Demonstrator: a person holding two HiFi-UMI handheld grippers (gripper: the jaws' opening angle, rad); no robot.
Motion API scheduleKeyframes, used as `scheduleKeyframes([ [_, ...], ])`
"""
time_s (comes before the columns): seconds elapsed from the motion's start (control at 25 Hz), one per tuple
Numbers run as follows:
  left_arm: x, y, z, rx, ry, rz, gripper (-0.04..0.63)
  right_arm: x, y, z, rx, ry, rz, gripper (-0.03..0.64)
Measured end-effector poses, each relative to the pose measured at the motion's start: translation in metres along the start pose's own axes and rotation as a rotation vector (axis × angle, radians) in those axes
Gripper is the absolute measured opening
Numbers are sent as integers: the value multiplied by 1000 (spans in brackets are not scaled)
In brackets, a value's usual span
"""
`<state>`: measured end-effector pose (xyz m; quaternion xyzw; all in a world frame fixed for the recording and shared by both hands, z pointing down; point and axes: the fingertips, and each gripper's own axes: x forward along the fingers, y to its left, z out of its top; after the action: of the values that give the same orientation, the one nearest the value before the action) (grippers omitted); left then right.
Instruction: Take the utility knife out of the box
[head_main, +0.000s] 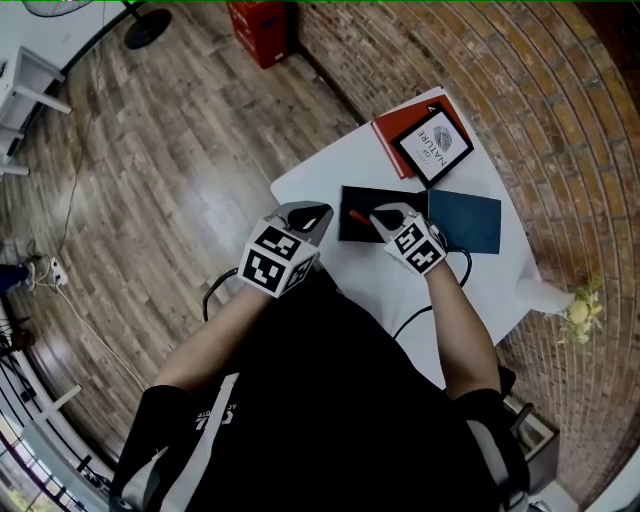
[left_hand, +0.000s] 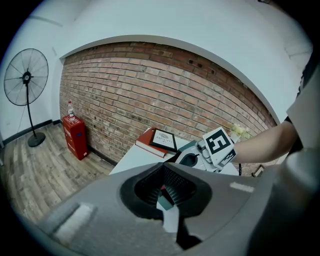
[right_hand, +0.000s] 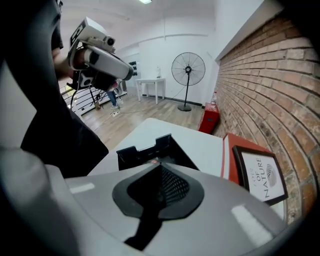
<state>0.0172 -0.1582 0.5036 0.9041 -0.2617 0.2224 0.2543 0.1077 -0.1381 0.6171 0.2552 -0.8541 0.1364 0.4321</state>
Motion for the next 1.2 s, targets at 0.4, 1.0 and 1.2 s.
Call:
scheduleKeyframes([
  [0.4, 12, -10, 4, 23, 17, -21, 8, -26, -14, 2, 120, -99, -27, 0],
  [1.0, 8, 7, -6, -33, 26, 20, 8, 42, 11, -16, -20, 103, 103, 0],
  [1.2, 5, 18, -7, -45, 31, 29, 8, 51, 15, -12, 4, 123, 153, 59],
])
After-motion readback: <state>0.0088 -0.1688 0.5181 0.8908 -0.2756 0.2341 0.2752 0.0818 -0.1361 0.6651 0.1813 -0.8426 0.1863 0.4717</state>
